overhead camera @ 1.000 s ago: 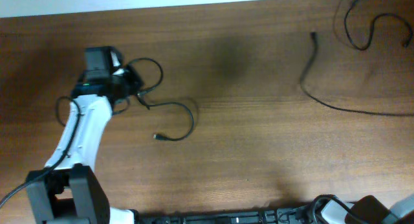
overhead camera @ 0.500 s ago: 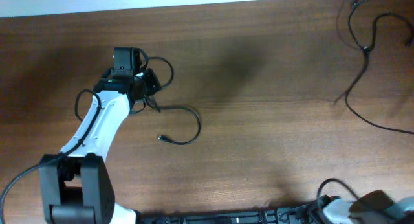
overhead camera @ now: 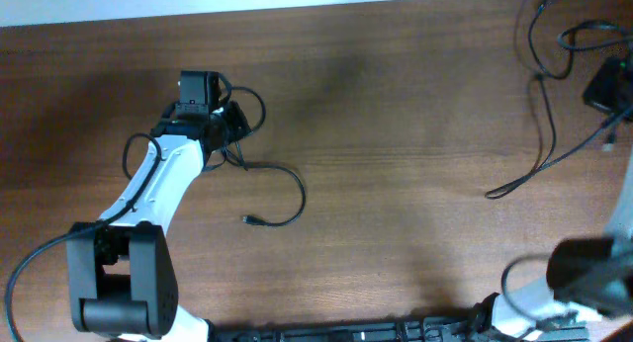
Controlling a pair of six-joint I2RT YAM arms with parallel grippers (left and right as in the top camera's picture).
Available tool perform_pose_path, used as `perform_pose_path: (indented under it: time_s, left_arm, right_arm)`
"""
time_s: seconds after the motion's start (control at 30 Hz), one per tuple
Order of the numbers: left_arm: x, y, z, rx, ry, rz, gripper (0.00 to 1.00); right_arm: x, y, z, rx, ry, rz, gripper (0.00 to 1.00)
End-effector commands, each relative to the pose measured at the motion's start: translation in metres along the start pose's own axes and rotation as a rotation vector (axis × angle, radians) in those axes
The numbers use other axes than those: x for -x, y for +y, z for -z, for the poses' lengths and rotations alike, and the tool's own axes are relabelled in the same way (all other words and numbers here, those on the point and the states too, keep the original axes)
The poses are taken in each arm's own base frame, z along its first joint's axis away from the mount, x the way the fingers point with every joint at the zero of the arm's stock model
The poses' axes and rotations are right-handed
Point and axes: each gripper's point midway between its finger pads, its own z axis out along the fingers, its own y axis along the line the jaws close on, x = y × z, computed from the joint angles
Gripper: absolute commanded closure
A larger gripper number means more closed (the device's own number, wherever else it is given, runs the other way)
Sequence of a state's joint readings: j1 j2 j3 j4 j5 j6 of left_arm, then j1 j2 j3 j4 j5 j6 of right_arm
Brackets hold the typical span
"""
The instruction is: Untangle cables
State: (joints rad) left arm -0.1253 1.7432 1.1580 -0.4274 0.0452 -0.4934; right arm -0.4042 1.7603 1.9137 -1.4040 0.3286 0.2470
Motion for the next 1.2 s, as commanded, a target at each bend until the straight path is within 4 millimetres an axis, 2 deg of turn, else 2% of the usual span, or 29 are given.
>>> perform_pose_path:
  time_s: [0.0,0.07,0.1,0.13,0.17,0.2,0.23,0.3,0.4,0.43,0.5,0.53,0.57,0.63,0.67,0.73,0.77,0.8,0.87,0.93,1.0,1.03,1.07,1.1,1.13,1.17]
  left_arm:
    - [-0.006,0.0,-0.002,0.006,0.026,-0.017,1.0]
    - [-0.007,0.0,-0.002,0.005,0.031,-0.016,1.0]
    - [-0.01,-0.002,-0.002,-0.006,0.044,-0.016,1.0]
    - [-0.011,-0.002,-0.002,-0.009,0.047,-0.016,1.0]
    - [-0.01,-0.002,-0.002,-0.009,0.046,-0.016,1.0]
    - [-0.01,-0.002,-0.002,-0.009,0.046,-0.016,1.0]
    - [-0.011,-0.002,-0.002,-0.009,0.047,-0.016,1.0]
    - [-0.011,-0.002,-0.002,-0.008,0.049,-0.016,1.0]
    - [-0.012,-0.002,-0.002,-0.009,0.052,-0.015,1.0]
    - [-0.012,-0.002,-0.002,-0.009,0.052,-0.015,1.0]
    - [-0.012,-0.002,-0.002,-0.009,0.052,-0.016,1.0]
    - [-0.012,-0.002,-0.002,-0.009,0.052,-0.016,1.0]
    - [-0.012,-0.002,-0.002,-0.009,0.052,-0.015,1.0]
    - [-0.012,-0.002,-0.002,-0.009,0.053,-0.016,1.0]
    - [-0.013,-0.001,-0.002,-0.005,0.059,-0.015,1.0]
    - [-0.016,0.0,-0.002,0.001,0.072,-0.014,1.0]
    - [-0.017,0.001,-0.002,0.002,0.072,-0.014,1.0]
    - [-0.017,0.0,-0.002,0.001,0.072,-0.014,1.0]
    - [-0.016,0.0,-0.002,0.002,0.071,-0.014,1.0]
    - [-0.016,0.0,-0.002,0.001,0.071,-0.014,1.0]
    - [-0.017,0.0,-0.002,0.001,0.072,-0.014,1.0]
    - [-0.017,0.0,-0.001,-0.003,0.073,-0.014,1.0]
    - [-0.018,-0.003,-0.001,-0.02,0.079,-0.014,1.0]
    - [-0.02,-0.009,-0.001,-0.052,0.096,-0.013,1.0]
    - [-0.022,-0.011,-0.001,-0.059,0.099,-0.016,1.0]
    - [-0.023,-0.015,-0.001,-0.064,0.099,-0.024,1.0]
  right_arm:
    - [0.001,0.011,-0.054,-0.069,0.105,0.074,0.96]
    - [-0.008,0.024,-0.099,-0.093,0.208,0.112,0.96]
    - [-0.017,0.031,-0.122,-0.099,0.271,0.134,0.89]
    - [-0.027,0.045,-0.137,-0.047,0.328,0.138,0.82]
    - [-0.037,0.058,-0.148,0.004,0.379,0.138,0.65]
    - [-0.047,0.071,-0.161,0.052,0.428,0.164,0.4]
    - [-0.055,0.081,-0.17,0.109,0.467,0.214,0.27]
    - [-0.059,0.087,-0.189,0.113,0.484,0.235,0.2]
    - [-0.067,0.098,-0.212,0.139,0.476,0.228,0.2]
    - [-0.079,0.099,-0.222,0.138,0.49,0.231,0.21]
    - [-0.099,0.099,-0.237,0.134,0.513,0.235,0.34]
    - [-0.116,0.099,-0.247,0.129,0.535,0.24,0.66]
    - [-0.124,0.096,-0.251,0.124,0.55,0.241,0.96]
    - [-0.113,0.073,-0.249,0.072,0.542,0.189,0.96]
    - [-0.093,0.038,-0.241,-0.004,0.512,0.096,0.96]
    - [-0.057,-0.008,-0.224,-0.032,0.44,-0.04,0.96]
    - [-0.032,-0.048,-0.212,-0.047,0.376,-0.194,0.96]
    - [-0.027,-0.064,-0.211,-0.04,0.362,-0.241,0.96]
    - [-0.025,-0.101,-0.222,-0.055,0.341,-0.337,0.96]
    - [-0.012,-0.124,-0.242,-0.055,0.274,-0.388,0.96]
    - [0.008,-0.111,-0.248,0.074,0.198,-0.267,0.96]
    - [0.024,-0.101,-0.249,0.151,0.13,-0.193,0.96]
    - [0.035,-0.102,-0.25,0.15,0.076,-0.109,0.96]
    - [0.035,-0.102,-0.25,0.157,0.066,0.048,0.96]
    - [0.035,-0.103,-0.25,0.158,0.059,0.118,0.96]
    - [0.038,-0.105,-0.251,0.15,0.045,0.124,0.69]
